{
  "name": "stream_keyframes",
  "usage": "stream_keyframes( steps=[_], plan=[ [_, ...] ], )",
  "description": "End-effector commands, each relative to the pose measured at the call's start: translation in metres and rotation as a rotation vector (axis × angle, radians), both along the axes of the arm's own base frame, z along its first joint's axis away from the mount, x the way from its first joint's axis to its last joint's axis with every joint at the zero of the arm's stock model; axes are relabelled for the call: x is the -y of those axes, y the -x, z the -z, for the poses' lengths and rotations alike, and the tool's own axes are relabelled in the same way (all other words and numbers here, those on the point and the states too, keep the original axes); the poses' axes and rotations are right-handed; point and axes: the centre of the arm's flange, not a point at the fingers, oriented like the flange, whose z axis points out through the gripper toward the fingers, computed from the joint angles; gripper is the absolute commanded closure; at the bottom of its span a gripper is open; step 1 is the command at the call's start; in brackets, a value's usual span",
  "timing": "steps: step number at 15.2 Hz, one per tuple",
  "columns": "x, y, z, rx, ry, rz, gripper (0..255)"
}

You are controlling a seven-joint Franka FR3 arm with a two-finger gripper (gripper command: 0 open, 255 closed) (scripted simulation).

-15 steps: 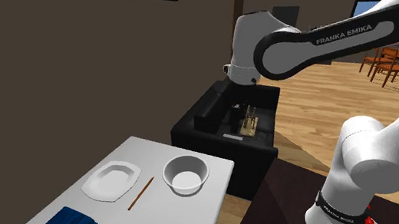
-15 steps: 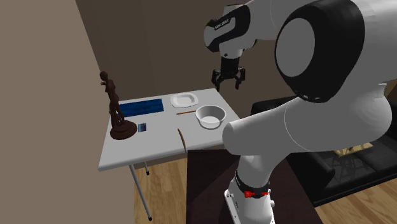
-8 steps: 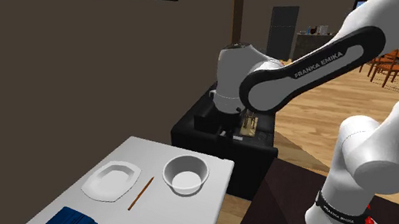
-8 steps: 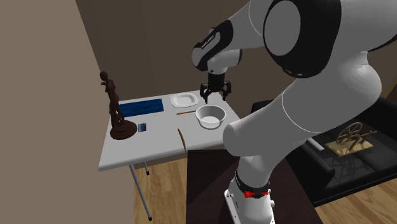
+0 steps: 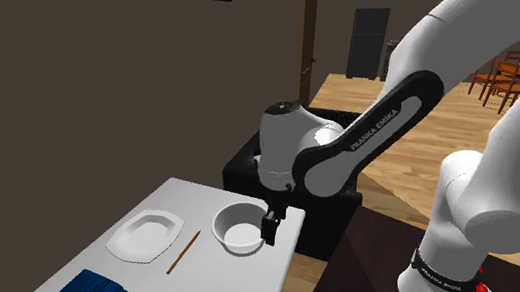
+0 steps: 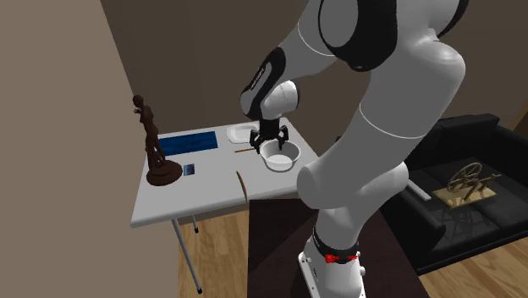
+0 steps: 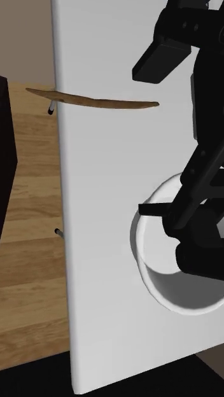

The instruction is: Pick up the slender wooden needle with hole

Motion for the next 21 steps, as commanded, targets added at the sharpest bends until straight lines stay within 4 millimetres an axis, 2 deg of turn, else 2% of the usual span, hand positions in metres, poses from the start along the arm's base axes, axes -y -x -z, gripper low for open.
stream_keyframes(
  steps=[1,14,21],
  plan=[
    [-0.017,-0.002,0.023,-0.002,-0.004,-0.010,0],
    [-0.117,-0.016,0.155,-0.022,-0.016,-0.072,0],
    [-0.117,-0.016,0.192,-0.022,-0.016,-0.072,0]
  ],
)
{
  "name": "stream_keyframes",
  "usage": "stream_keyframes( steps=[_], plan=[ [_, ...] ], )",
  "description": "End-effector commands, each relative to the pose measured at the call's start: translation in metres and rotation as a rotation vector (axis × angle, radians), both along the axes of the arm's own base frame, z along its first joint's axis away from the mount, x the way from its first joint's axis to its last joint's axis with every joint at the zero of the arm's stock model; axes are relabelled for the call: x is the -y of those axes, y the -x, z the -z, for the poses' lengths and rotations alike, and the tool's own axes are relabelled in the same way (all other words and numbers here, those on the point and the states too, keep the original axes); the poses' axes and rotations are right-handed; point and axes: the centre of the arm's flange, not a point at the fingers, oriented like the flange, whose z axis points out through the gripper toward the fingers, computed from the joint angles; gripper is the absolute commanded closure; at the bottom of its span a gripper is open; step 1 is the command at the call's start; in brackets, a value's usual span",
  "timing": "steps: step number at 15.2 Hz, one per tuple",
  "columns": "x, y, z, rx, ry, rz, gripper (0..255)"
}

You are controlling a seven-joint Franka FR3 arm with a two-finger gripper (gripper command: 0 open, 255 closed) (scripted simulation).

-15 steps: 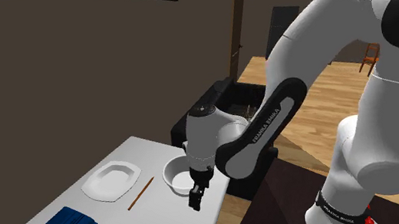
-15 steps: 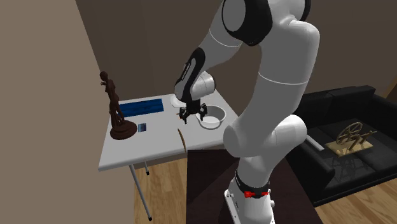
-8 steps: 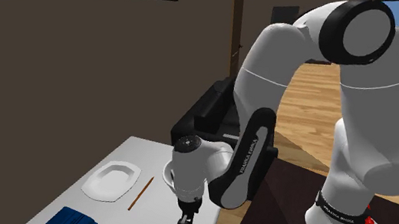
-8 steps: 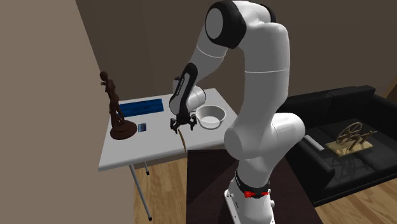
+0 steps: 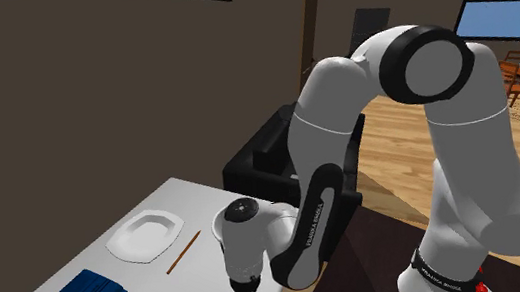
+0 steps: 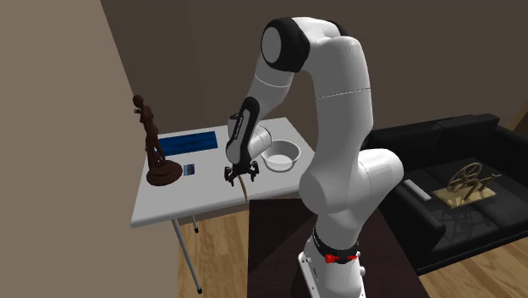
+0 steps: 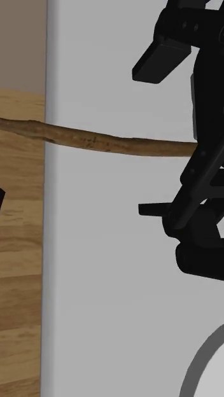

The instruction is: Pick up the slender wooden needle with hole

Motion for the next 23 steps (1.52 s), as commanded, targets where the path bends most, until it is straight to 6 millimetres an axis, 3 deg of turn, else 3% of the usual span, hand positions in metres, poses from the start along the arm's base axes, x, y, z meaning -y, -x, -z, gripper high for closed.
stream_keyframes(
  steps=[1,2,3,12,23],
  plan=[
    [0.000,0.000,0.009,0.000,0.000,0.000,0],
    [0.000,0.000,0.009,0.000,0.000,0.000,0],
    [0.000,0.001,0.010,0.000,0.000,0.000,255],
    [0.000,0.000,0.009,0.000,0.000,0.000,255],
    [0.000,0.000,-0.049,0.000,0.000,0.000,255]
  ],
)
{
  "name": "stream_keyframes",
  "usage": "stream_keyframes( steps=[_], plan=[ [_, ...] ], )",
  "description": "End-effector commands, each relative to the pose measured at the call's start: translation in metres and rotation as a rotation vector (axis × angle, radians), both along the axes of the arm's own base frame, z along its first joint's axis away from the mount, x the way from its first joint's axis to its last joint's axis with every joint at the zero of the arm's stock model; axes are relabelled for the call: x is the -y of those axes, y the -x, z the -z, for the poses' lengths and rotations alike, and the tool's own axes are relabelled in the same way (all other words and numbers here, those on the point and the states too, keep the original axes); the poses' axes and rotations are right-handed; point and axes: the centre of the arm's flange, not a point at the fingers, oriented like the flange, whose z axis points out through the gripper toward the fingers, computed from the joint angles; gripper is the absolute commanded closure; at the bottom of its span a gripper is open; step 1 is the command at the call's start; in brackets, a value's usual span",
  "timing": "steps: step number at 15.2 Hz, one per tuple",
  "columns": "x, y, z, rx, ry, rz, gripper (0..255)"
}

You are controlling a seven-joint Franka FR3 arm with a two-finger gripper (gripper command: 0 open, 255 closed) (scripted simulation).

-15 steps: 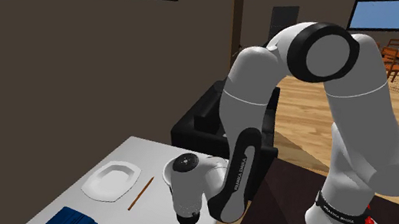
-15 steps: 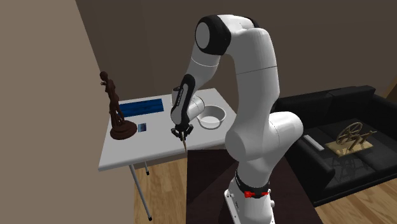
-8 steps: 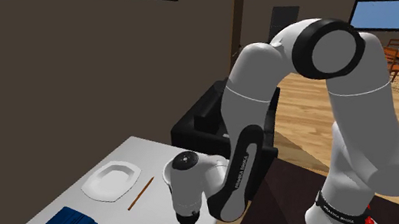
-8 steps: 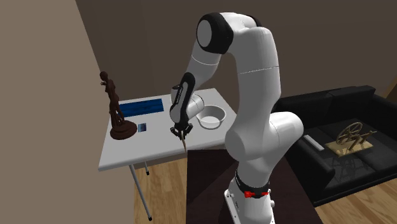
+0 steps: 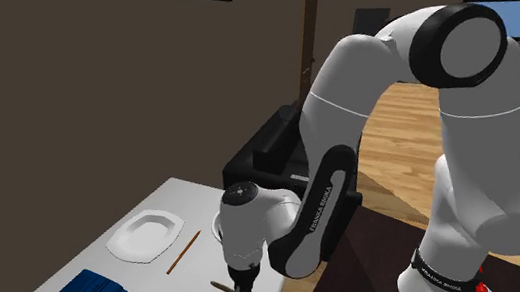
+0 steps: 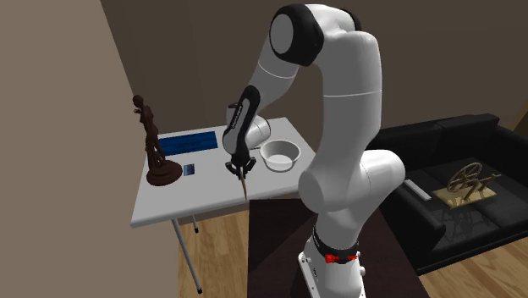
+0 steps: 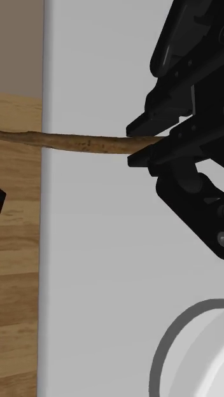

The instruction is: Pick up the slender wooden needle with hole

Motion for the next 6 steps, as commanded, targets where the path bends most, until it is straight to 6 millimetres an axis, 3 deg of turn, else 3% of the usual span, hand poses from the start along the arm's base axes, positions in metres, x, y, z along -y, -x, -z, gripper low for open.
stream_keyframes(
  steps=[1,6],
  plan=[
    [0.001,0.000,-0.011,0.000,0.000,0.000,255],
    [0.001,0.000,-0.028,0.000,0.000,0.000,255]
  ],
)
